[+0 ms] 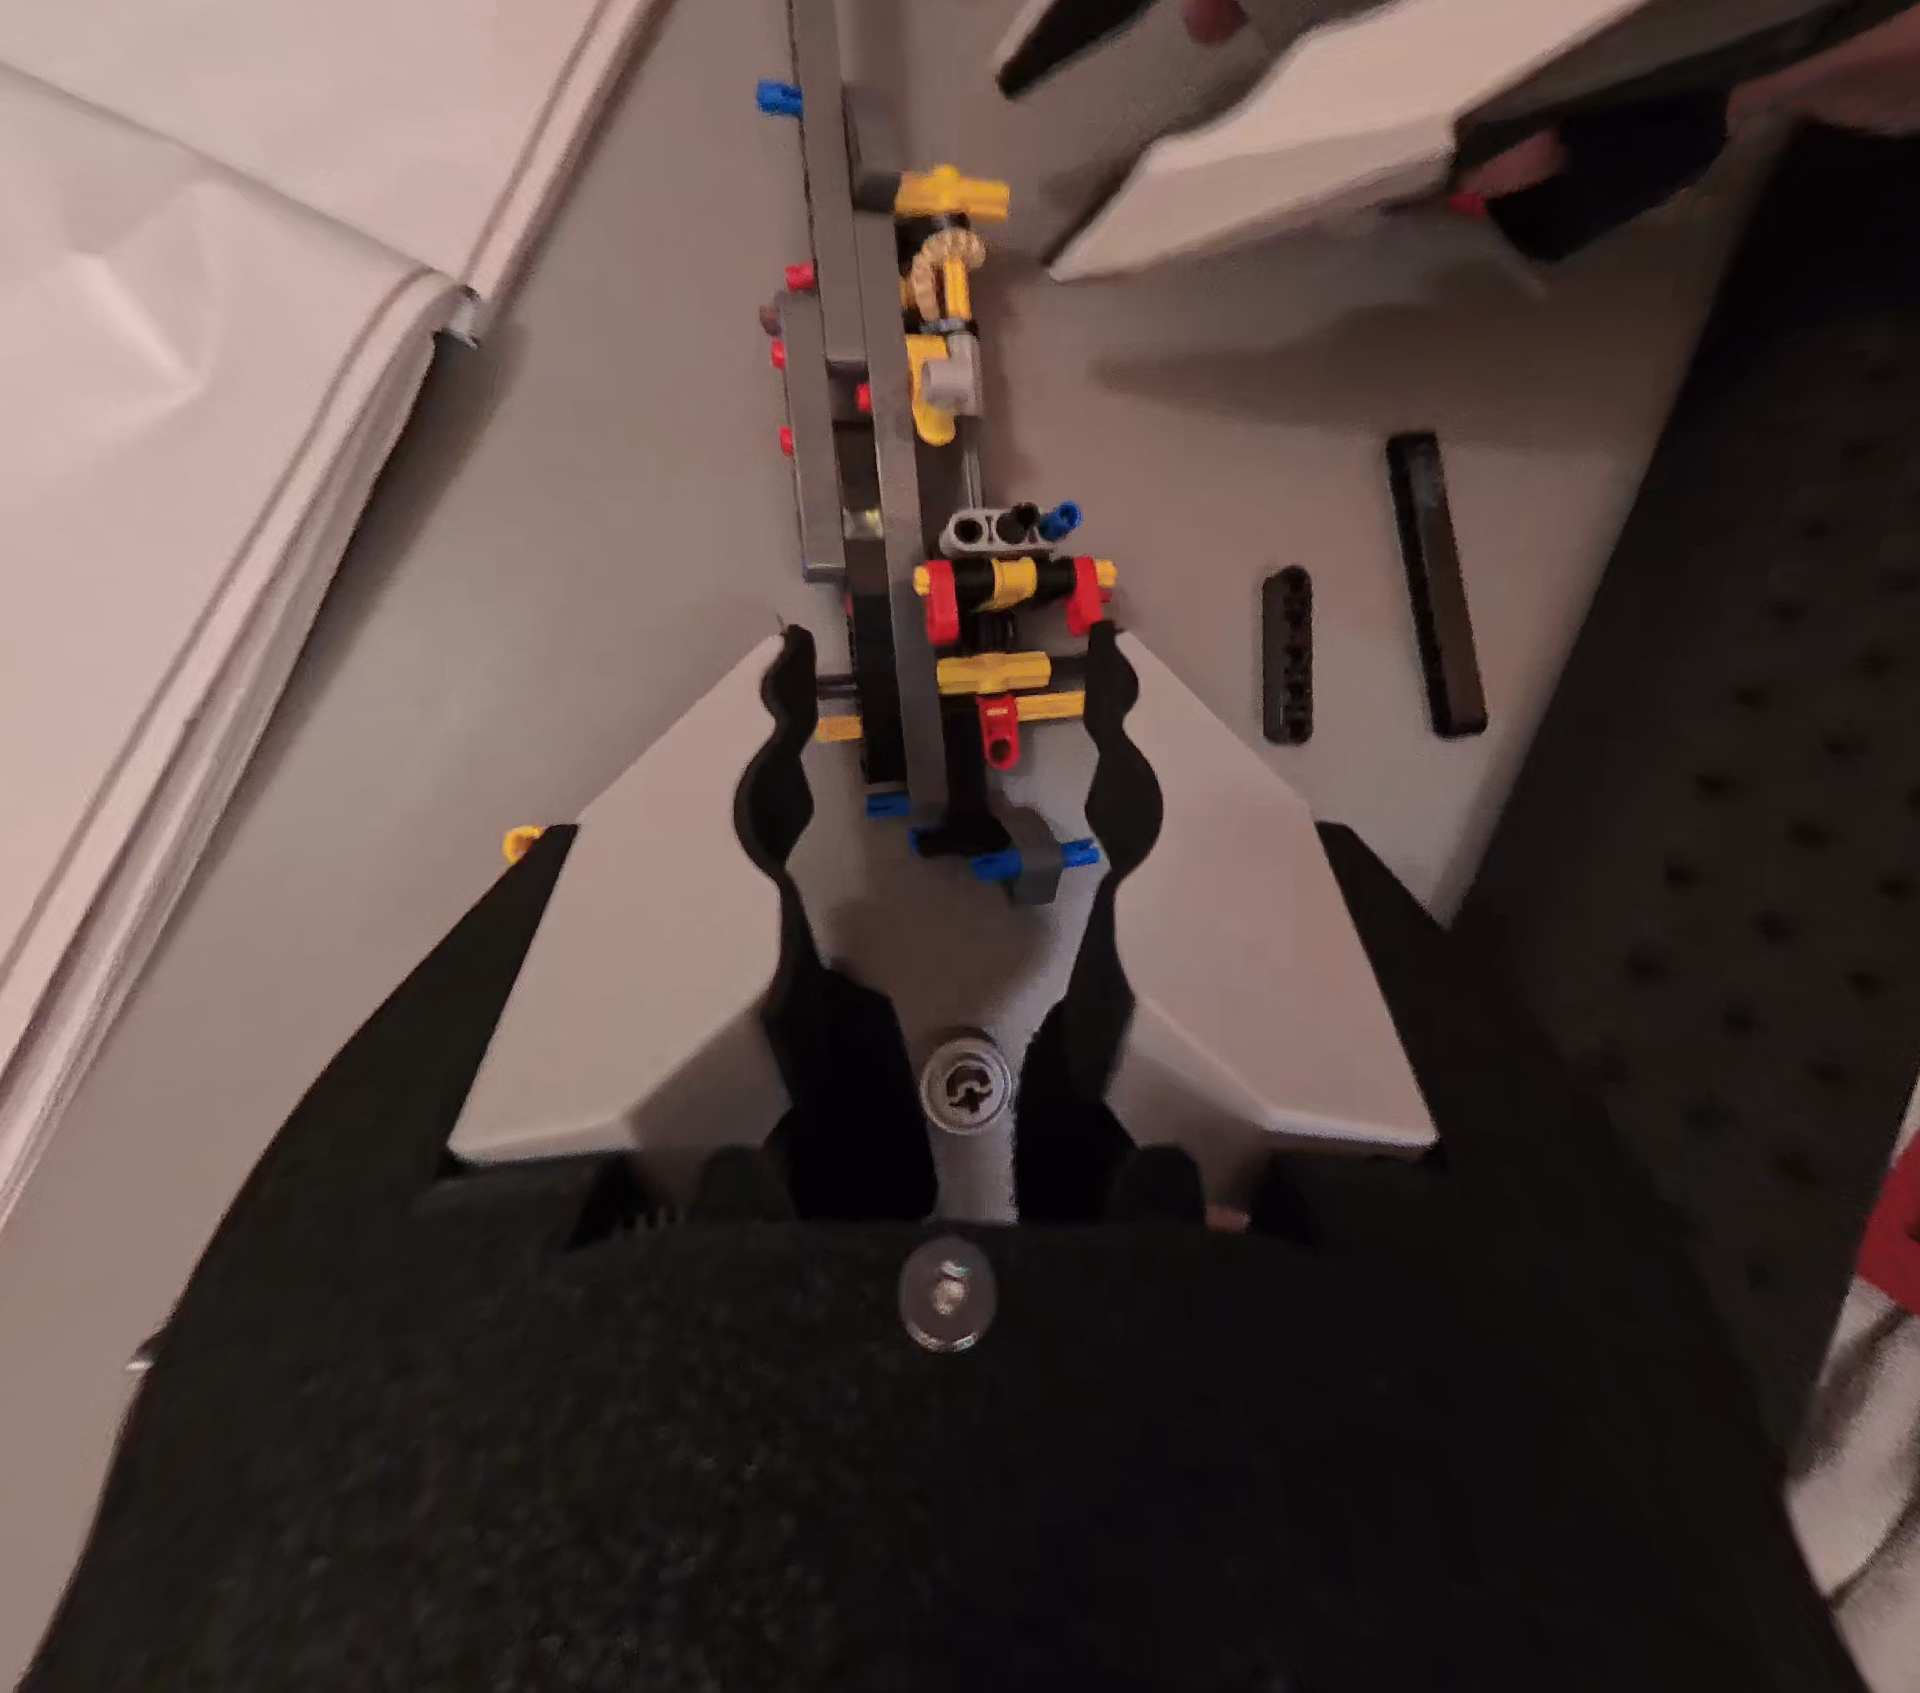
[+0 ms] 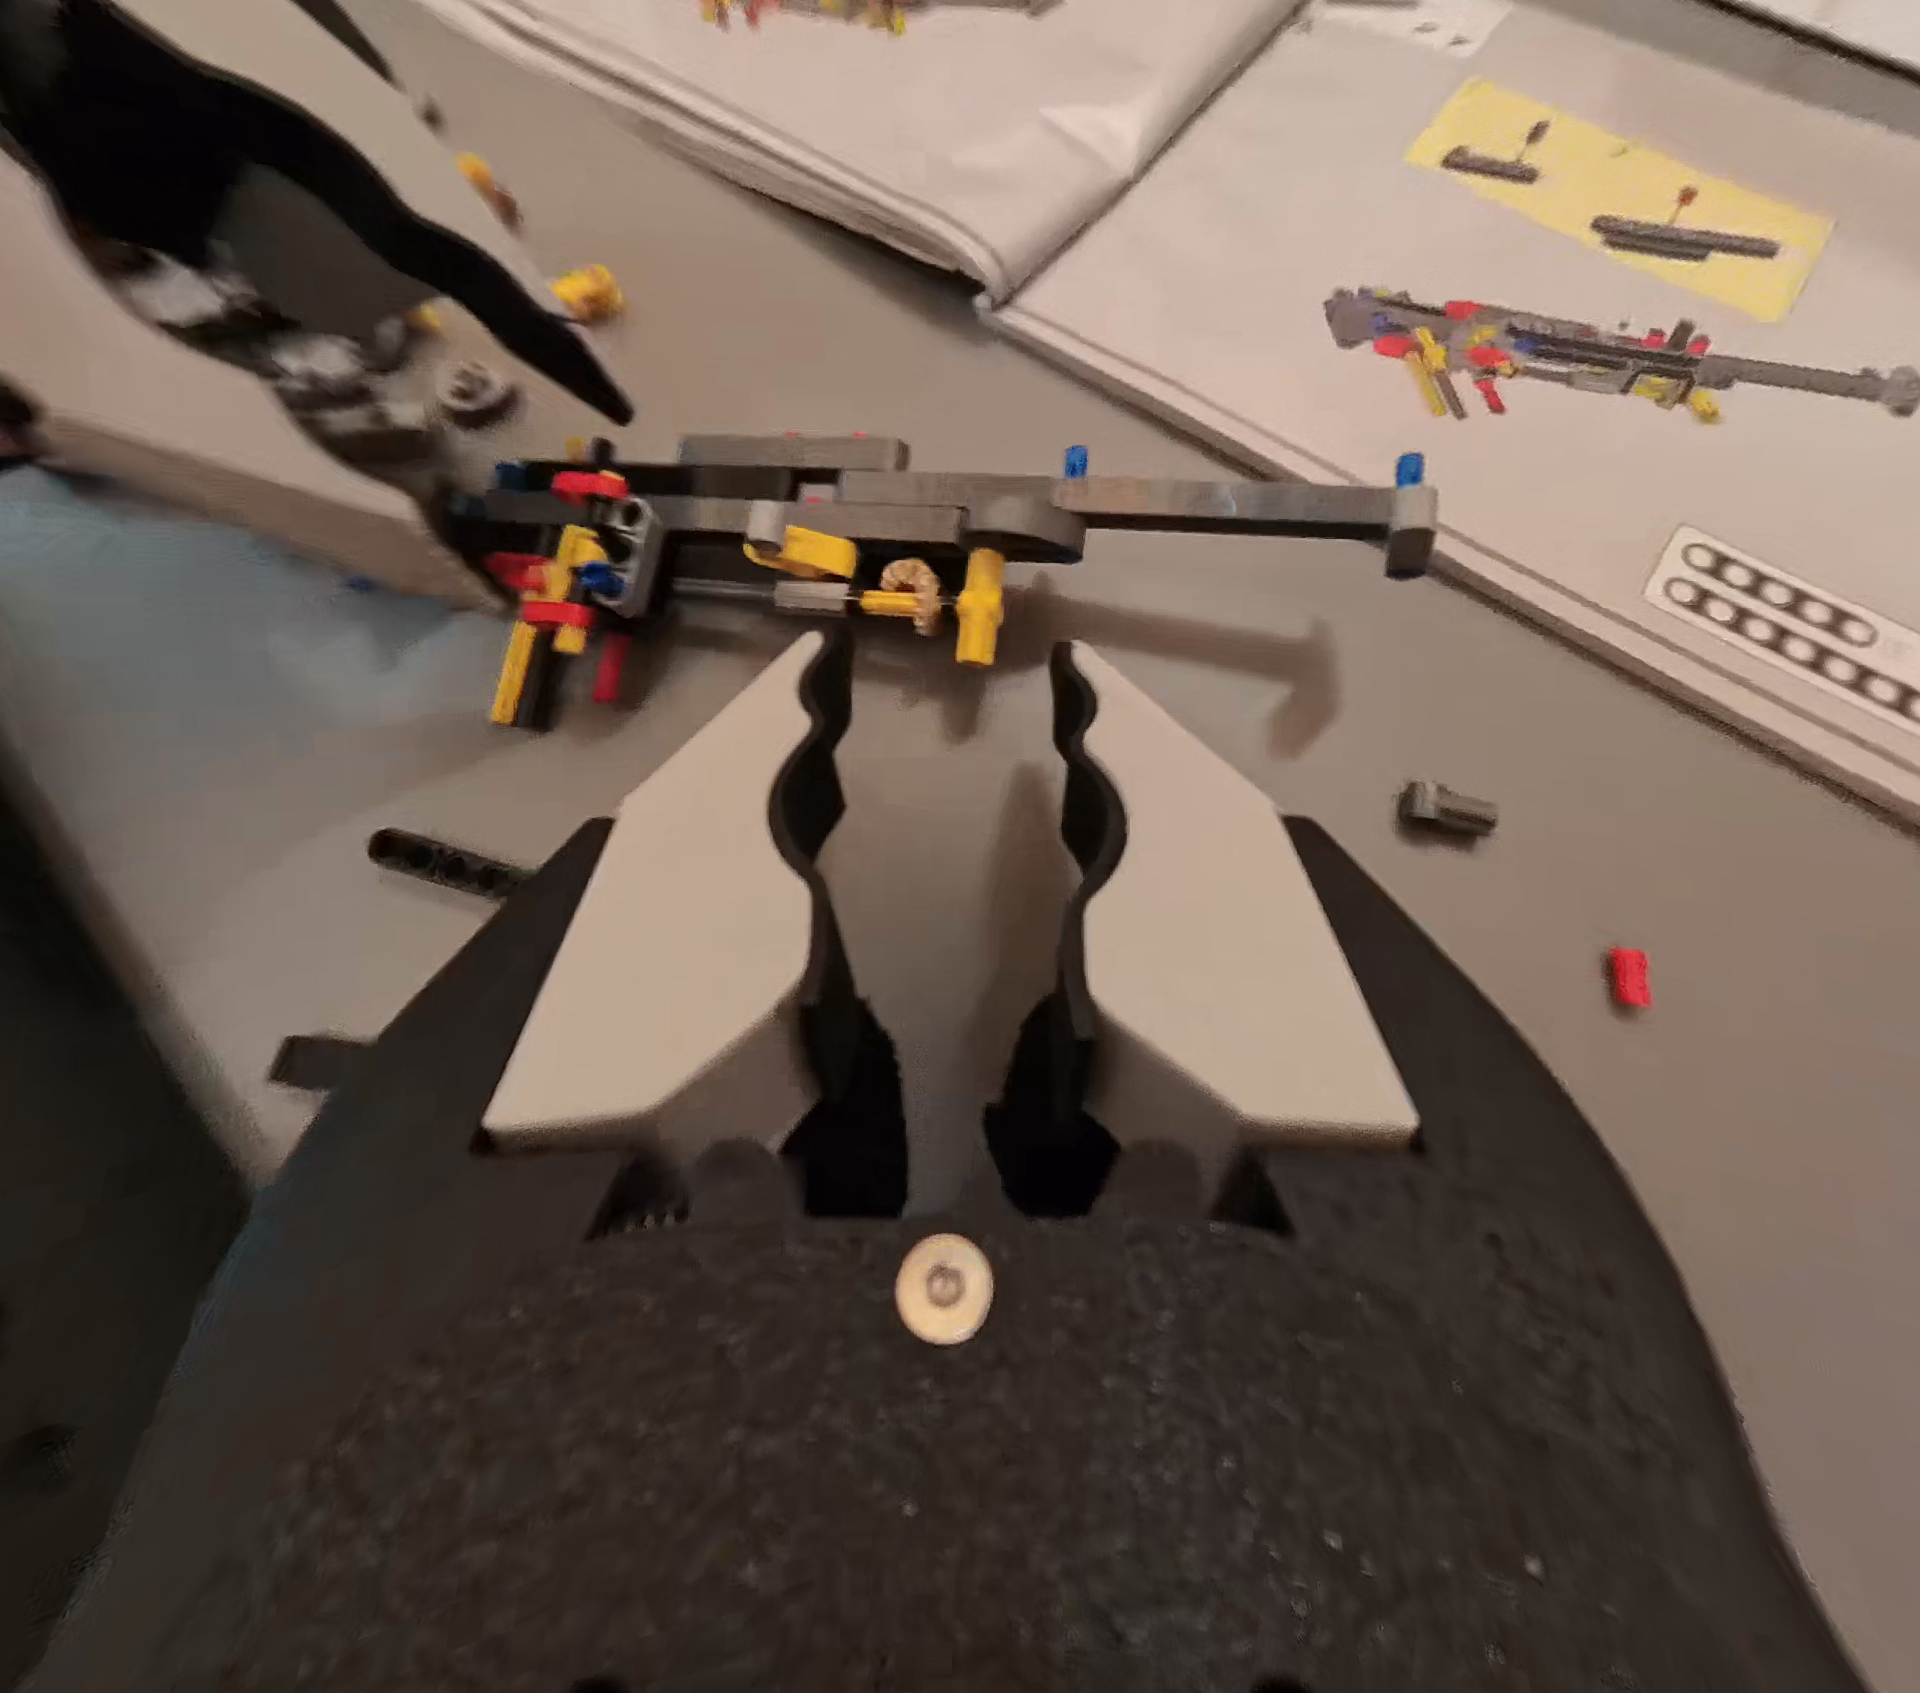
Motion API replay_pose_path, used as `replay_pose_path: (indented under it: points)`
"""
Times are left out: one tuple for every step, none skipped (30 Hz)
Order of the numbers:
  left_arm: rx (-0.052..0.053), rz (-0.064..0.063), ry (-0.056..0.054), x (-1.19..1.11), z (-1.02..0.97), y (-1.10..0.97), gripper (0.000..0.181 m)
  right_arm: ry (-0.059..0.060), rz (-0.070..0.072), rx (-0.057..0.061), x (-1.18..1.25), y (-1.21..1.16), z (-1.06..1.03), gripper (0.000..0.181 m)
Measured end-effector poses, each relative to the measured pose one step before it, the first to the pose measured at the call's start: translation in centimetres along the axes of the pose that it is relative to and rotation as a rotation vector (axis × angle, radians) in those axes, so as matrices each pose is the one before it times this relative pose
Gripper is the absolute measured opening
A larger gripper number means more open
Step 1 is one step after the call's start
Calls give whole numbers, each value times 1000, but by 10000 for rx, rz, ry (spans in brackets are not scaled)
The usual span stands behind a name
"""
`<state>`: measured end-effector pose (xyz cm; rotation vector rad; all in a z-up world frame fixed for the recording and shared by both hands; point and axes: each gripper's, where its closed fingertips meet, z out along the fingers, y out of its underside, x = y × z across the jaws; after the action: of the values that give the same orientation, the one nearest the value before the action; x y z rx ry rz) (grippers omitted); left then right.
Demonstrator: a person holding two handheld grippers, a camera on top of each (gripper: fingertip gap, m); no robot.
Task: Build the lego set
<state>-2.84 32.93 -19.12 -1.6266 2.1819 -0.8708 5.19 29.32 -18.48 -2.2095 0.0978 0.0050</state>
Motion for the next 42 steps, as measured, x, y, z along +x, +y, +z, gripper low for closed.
replay_pose_path:
  points:
    - [-232,199,52,138,356,597,51,257,-237,-480,400,391,556,38]
    - [-126,225,-107,-51,298,393,52,125,-266,-341,171,225,533,37]
    - [-21,156,-199,-227,177,176,50,39,-171,-178,13,66,448,33]
    - [13,65,-106,-168,145,103,48,-63,-84,-140,-144,61,395,28]
    - [35,0,15,-115,77,52,48,-75,-52,-134,-177,66,376,26]
    - [69,-80,51,-142,11,-24,47,-21,-55,-20,-119,-102,314,26]
    - [47,-72,39,-215,-30,-2,46,7,-57,112,-138,-334,233,25]
    - [23,-39,-11,-266,-80,26,44,55,-21,170,-146,-489,131,23]
    - [5,-20,6,-236,-114,64,44,93,-44,66,-93,-373,183,24]
    - [-17,-10,11,-219,-109,103,44,65,-95,-50,-80,-195,294,24]
    - [-14,15,-103,-373,-78,95,42,-83,-89,-53,-268,-112,351,22]
    - [37,61,-165,-444,-101,25,41,-200,40,-17,-457,-138,349,21]
    - [13,77,-90,-277,-86,46,40,-194,116,-14,-432,-103,285,22]
    - [-50,76,22,-48,-43,127,40,-98,93,-1,-287,-52,182,22]
    - [-47,85,40,57,-47,120,40,-14,-23,-1,-124,36,31,22]
    - [11,60,-11,38,-47,46,40,113,-67,-89,116,203,-181,23]
    - [56,51,-24,24,-37,-7,40,199,-55,-97,307,243,-520,25]
    - [45,47,5,67,-13,32,40,319,-21,-65,590,221,-955,29]
    - [27,25,-15,0,-32,13,40,534,91,9,1084,167,-1336,31]
    - [9,55,-40,-31,-31,21,40,661,108,87,1622,177,-1551,31]
    - [25,110,-55,-28,-34,-16,40,678,166,19,2035,326,-1496,29]
    - [63,100,-66,-35,-32,-89,40,601,233,-68,2223,577,-1175,27]
    - [59,73,0,76,28,-34,40,469,228,-230,2185,980,-665,25]
    - [74,57,93,182,67,-12,40,259,121,-400,1877,1323,-71,25]
    - [57,16,191,262,75,33,40,112,71,-330,1511,1284,426,26]
    - [65,-3,129,134,18,-28,40,-51,106,-258,1073,1091,632,27]
    - [31,9,0,-45,-25,-4,40,-253,132,-174,551,688,634,29]
    - [4,8,-24,-58,-2,31,40,-411,123,46,61,165,513,29]
    - [23,-22,-6,-25,-1,-13,39,-256,115,150,114,-118,370,27]
    - [20,-43,10,4,16,-16,40,-274,24,39,-101,-71,276,24]
    - [14,-3,-14,-26,7,-17,40,-260,-95,14,-235,-97,220,23]
    - [75,-3,-118,-169,-55,-119,41,-34,-110,93,45,-185,169,20]
    - [182,-16,-106,-158,-133,-278,43,-65,-56,64,-8,-106,187,16]
    - [210,-46,4,-35,-215,-328,44,-256,-7,-58,-268,52,224,16]
    - [262,-83,134,124,-262,-370,47,-202,23,-85,-175,106,204,16]
    - [328,-84,249,268,-285,-399,50,-25,19,-32,61,53,153,16]
    - [392,-115,153,138,-327,-433,50,-40,-8,-33,15,85,94,16]
    - [437,-157,12,-63,-396,-455,51,-138,-20,40,-200,-26,53,16]
    - [498,-174,-32,-78,-482,-554,51,-111,22,61,-189,-107,73,16]
    - [589,-174,-97,-146,-576,-755,50,17,-8,14,-1,-48,46,15]
    - [619,-135,-140,-228,-623,-922,49,58,-114,-42,74,39,-18,9]
    - [581,-95,-196,-384,-634,-975,46,93,-124,-28,121,26,-3,4]
